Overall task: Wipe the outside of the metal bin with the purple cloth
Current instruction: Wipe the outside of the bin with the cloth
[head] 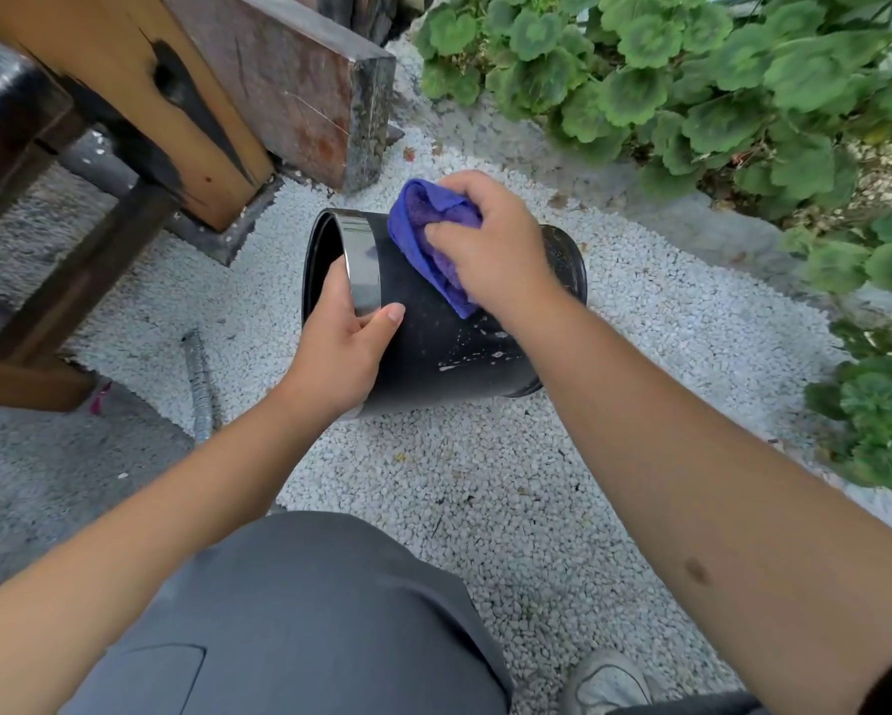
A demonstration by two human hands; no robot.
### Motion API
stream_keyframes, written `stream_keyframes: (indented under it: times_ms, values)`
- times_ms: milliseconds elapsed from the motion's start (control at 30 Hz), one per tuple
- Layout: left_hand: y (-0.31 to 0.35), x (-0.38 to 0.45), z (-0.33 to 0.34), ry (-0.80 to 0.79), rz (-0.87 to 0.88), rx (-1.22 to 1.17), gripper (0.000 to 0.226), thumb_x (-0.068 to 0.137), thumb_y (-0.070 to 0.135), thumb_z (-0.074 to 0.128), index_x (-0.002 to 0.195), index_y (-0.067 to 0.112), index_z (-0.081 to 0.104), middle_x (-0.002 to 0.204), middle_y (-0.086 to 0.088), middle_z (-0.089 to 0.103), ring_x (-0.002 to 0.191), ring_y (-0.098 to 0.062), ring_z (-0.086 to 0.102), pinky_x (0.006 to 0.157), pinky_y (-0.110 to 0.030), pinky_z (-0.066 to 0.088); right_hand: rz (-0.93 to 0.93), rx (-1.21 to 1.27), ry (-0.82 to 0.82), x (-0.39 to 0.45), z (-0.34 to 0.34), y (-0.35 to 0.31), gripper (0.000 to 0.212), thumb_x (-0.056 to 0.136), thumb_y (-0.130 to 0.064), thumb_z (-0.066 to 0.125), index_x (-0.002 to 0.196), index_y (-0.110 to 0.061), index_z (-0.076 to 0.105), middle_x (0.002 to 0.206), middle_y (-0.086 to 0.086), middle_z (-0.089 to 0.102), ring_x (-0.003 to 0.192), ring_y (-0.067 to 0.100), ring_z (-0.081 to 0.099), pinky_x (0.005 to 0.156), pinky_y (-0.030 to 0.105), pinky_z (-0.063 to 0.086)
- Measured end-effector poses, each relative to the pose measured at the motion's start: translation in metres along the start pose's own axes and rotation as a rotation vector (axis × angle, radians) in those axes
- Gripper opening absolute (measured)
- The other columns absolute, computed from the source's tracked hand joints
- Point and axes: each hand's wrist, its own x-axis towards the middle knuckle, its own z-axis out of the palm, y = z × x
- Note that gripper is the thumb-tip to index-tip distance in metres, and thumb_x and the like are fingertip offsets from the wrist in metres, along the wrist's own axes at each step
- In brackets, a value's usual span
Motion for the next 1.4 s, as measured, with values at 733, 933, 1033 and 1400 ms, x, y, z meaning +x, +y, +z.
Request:
stream_keyframes:
  times_ms: [733, 933, 1033, 1400]
  values:
    - [0.006, -0.001, 0.003, -0.01, 0.028, 0.091, 0.043, 0.1, -0.003, 0.048, 0.138, 0.014, 0.038, 0.125, 0.011, 0.059, 0.11, 0.007, 0.06, 0.092, -0.012, 0.047, -0.203, -0.652, 0.306, -0.009, -0.027, 0.09, 0.037, 0.094, -0.023, 0.057, 0.13, -0.018, 0.06, 0.143, 0.003, 0.052, 0.128, 0.035, 0.042, 0.108, 0.04, 0.038]
    - [0.005, -0.005, 0.003, -0.006, 0.011, 0.105, 0.051, 0.095, 0.002, 0.058, 0.133, 0.025, 0.034, 0.123, 0.016, 0.059, 0.104, 0.007, 0.064, 0.085, -0.008, 0.047, -0.109, -0.682, 0.254, -0.005, -0.047, 0.104, 0.04, 0.096, -0.021, 0.055, 0.136, -0.022, 0.054, 0.15, -0.001, 0.043, 0.134, 0.033, 0.034, 0.109, 0.039, 0.037]
    - [-0.008, -0.014, 0.001, -0.009, -0.061, 0.166, 0.041, 0.092, 0.006, 0.065, 0.115, 0.037, 0.051, 0.098, 0.022, 0.07, 0.084, 0.004, 0.067, 0.074, -0.012, 0.05, -0.097, -0.64, 0.255, -0.003, -0.051, 0.104, 0.038, 0.097, -0.021, 0.054, 0.135, -0.022, 0.055, 0.149, -0.001, 0.044, 0.133, 0.032, 0.035, 0.108, 0.037, 0.034]
    - [0.016, 0.022, -0.008, -0.032, -0.071, 0.145, 0.032, 0.084, 0.015, 0.064, 0.113, 0.028, 0.064, 0.106, 0.004, 0.075, 0.099, -0.014, 0.07, 0.089, -0.04, 0.057, -0.158, -0.121, 0.339, 0.001, -0.025, 0.026, 0.028, 0.091, -0.024, 0.053, 0.116, -0.026, 0.066, 0.103, -0.009, 0.07, 0.094, 0.011, 0.064, 0.083, 0.04, 0.055]
